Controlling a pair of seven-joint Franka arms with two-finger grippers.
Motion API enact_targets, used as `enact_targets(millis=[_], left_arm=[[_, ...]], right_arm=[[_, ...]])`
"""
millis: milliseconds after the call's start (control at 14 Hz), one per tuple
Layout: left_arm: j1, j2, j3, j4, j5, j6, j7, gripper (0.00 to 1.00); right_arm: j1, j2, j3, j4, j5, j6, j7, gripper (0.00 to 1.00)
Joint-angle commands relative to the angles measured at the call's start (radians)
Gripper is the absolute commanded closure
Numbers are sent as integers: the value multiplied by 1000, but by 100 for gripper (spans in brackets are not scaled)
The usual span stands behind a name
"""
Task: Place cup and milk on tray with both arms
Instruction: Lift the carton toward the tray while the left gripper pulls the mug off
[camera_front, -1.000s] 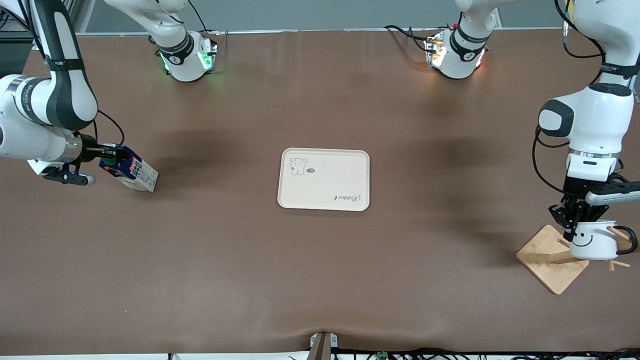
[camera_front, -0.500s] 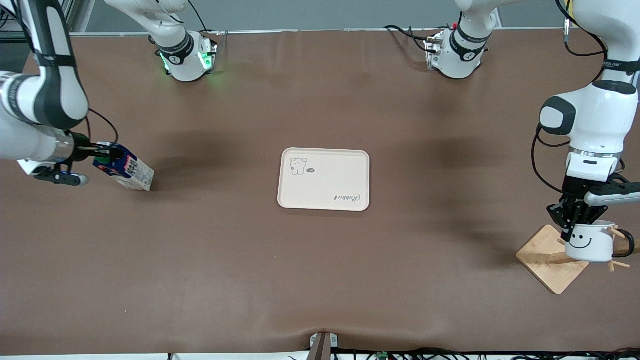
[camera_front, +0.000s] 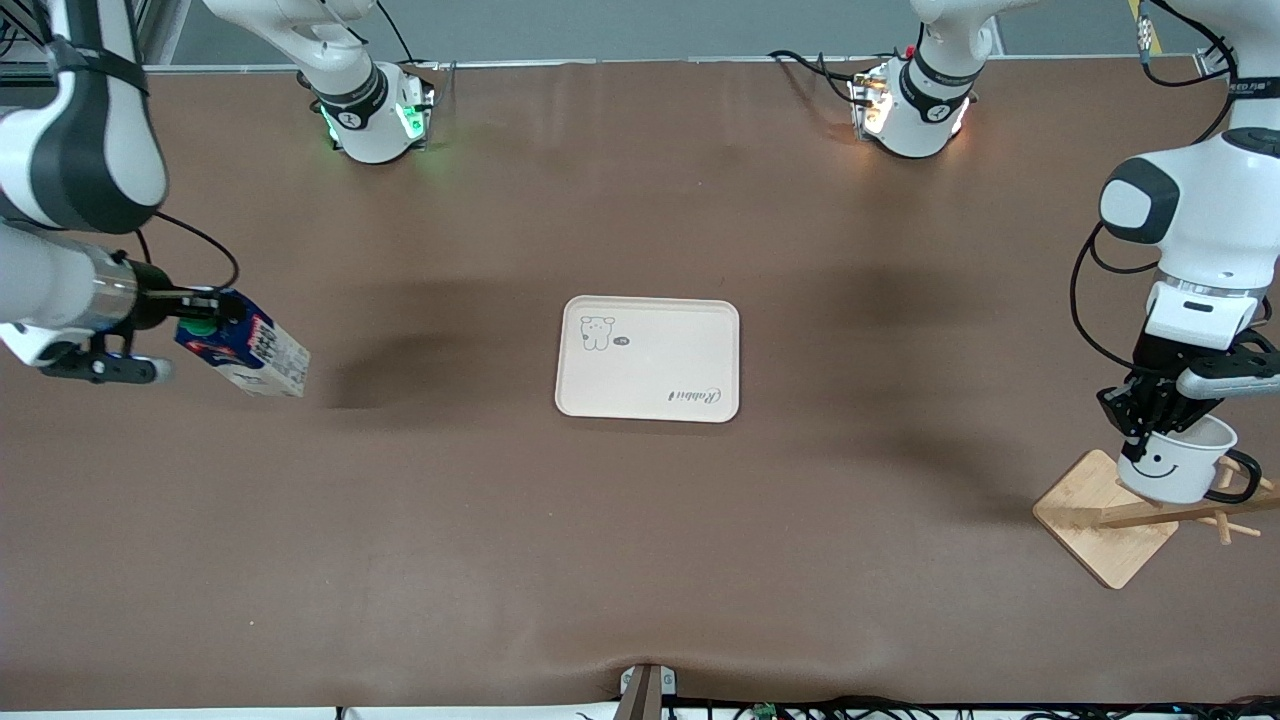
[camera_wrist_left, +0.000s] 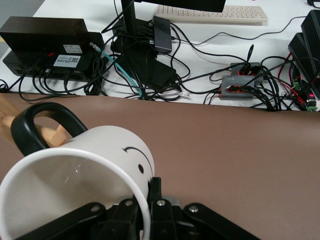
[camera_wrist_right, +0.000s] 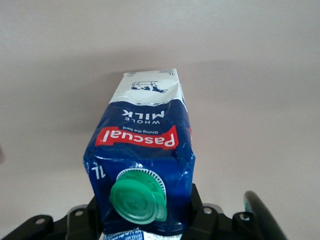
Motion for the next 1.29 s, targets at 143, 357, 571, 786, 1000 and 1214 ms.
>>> enact_targets(millis=[143,357,571,786,1000,1214], left_arm=[[10,-59,-21,-9,0,-87,0,100],[11,-74,-29,13,0,-153,0,100],[10,-85,-37,89,0,-295,0,100],[10,-89,-52,162,0,-437,-7,100],[10,-90,-77,192,-2,-527,-12,100],[8,-80,-113,229,-2,-618,-33,100]], right_arm=[[71,29,-3,53,76,-41,28,88],[219,28,-5,56,151,-71,208,85],[380,54,-5,86,173,-4,370,85],[499,100,-5,106,194,106,477,85],[613,182,-6,168,190,121,647,85],[679,255,-6,206,185,135,756,85]])
